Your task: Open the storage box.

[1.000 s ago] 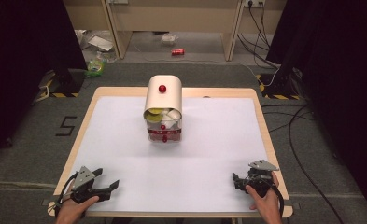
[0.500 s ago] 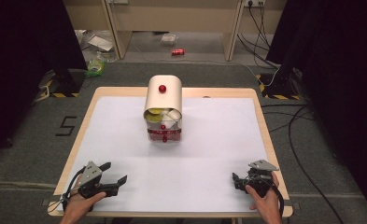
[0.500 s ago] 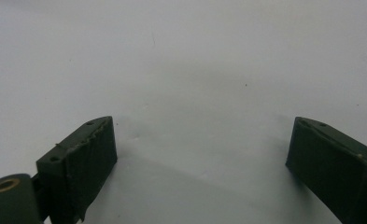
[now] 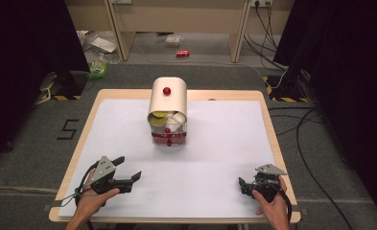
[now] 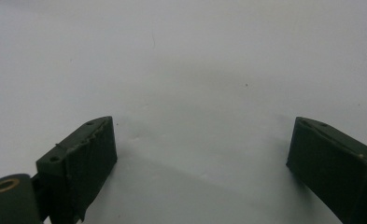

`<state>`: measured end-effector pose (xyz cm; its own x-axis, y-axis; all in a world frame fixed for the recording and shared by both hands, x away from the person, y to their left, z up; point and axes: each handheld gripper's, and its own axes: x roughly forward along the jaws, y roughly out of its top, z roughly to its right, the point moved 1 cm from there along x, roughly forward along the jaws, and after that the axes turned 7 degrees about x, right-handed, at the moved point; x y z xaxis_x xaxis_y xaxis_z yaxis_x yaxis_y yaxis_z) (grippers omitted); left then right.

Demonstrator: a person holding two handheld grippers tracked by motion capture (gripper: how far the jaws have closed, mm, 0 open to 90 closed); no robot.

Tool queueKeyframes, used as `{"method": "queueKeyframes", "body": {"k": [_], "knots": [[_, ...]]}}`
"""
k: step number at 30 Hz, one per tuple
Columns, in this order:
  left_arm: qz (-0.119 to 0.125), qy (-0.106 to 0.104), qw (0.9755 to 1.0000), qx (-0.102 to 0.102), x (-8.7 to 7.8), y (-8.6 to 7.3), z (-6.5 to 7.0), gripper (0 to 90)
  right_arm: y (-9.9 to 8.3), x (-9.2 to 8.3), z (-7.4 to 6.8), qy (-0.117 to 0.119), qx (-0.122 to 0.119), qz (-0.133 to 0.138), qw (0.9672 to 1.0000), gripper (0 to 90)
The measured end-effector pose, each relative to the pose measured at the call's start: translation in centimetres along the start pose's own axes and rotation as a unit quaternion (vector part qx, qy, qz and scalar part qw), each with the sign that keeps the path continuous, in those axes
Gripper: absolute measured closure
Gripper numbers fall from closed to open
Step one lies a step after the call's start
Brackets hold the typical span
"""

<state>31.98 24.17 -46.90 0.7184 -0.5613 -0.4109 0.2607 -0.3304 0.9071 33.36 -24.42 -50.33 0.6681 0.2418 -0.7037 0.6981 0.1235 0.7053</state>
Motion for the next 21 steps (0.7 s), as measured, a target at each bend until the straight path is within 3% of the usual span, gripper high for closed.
{"method": "queueKeyframes", "body": {"k": [13,21], "knots": [[0.013,-0.008,0.9999,-0.004,1.0,2.0,0.3,15.3,0.0,0.0,0.0,0.001,0.0,-0.001,1.0,7.8],[0.028,-0.013,0.9995,0.003,1.2,3.7,0.5,15.3,0.0,0.0,0.0,0.001,0.0,-0.001,1.0,7.7]]}}
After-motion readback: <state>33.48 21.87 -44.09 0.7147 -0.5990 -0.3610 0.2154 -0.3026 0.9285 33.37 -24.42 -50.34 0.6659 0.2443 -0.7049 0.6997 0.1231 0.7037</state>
